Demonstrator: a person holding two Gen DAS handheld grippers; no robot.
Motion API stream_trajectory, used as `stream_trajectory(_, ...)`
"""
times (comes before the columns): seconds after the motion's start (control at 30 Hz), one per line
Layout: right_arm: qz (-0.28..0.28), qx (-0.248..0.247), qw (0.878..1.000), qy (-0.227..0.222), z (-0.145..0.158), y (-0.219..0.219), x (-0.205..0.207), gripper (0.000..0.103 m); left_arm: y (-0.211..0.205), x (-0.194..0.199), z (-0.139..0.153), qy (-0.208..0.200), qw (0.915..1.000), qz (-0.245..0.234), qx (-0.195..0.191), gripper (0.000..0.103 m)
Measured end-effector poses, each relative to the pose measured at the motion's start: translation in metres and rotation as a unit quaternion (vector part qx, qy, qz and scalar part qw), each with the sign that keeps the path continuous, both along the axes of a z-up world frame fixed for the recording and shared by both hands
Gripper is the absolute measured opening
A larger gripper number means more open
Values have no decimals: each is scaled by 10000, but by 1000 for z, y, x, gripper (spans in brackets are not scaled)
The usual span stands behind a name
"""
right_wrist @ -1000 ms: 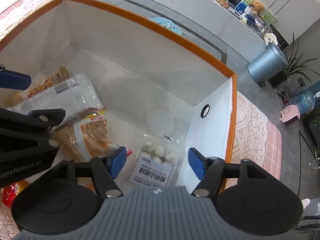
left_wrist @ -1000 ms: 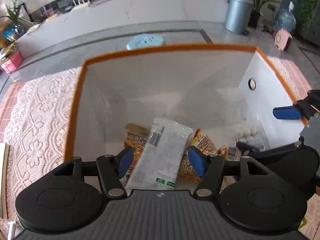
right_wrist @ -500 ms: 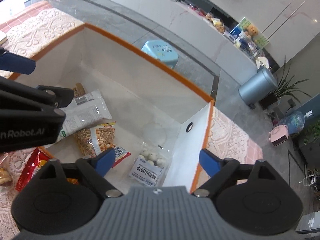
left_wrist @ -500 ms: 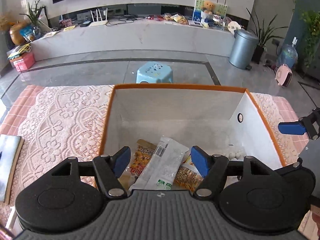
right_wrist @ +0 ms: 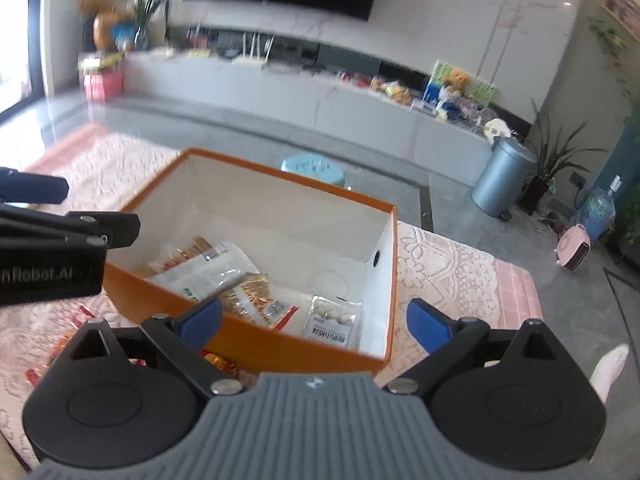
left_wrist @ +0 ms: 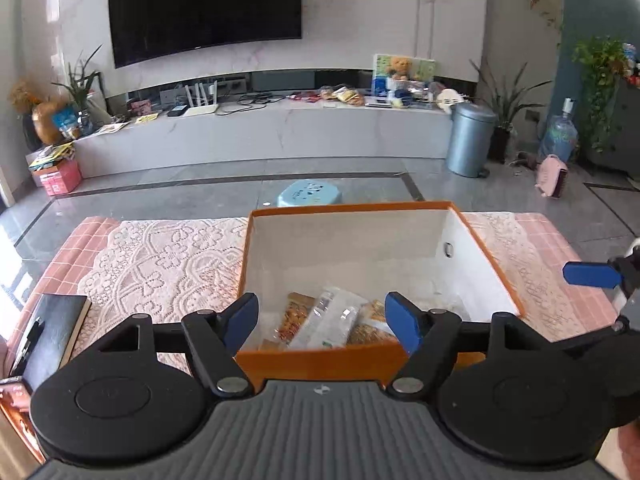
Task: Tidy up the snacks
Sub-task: 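Move the right tool to the clear green-snack bag while the left tool approaches the red-labelled meat pack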
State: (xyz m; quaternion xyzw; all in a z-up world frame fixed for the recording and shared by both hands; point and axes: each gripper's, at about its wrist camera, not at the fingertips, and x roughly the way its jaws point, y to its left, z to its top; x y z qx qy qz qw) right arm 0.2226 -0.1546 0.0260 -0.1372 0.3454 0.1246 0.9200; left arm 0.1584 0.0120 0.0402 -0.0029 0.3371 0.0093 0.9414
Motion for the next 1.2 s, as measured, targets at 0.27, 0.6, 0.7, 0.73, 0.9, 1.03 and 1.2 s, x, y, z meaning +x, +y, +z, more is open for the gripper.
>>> stream_trajectory(0.27, -343, 572, 9974, -273, -16, -24, -74, 97, 2, -46, 1, -5, 9977, -582, -360, 85)
stream_trajectory(0.6, -838, 1034, 9909, -179, -44, -41, -126, 98, 18, -84, -32, 270, 9942, -795, -670, 85)
stream_trajectory(0.7, -903, 1048, 9902, -173, -51, -41, -131, 98, 26, -88, -46, 416, 9940, -748, -675, 85)
stream_trajectory(0.73, -909, 1066, 9900, -155, -55, -40, -132, 98, 29, -88, -50, 480, 9939, -720, -684, 85)
stream_trajectory(0.9, -846, 1038, 9910, 18, -75, -34, -133, 98, 47, -89, -65, 634, 9941, -517, -715, 85)
stream_trajectory(1.03, -767, 922, 9927, 76, -87, -25, -131, 98, 61, -82, -73, 732, 9942, -303, -723, 85)
stream_trajectory(1.2, -696, 924, 9933, -59, -94, -22, -127, 97, 75, -75, -84, 772, 9943, -157, -725, 85)
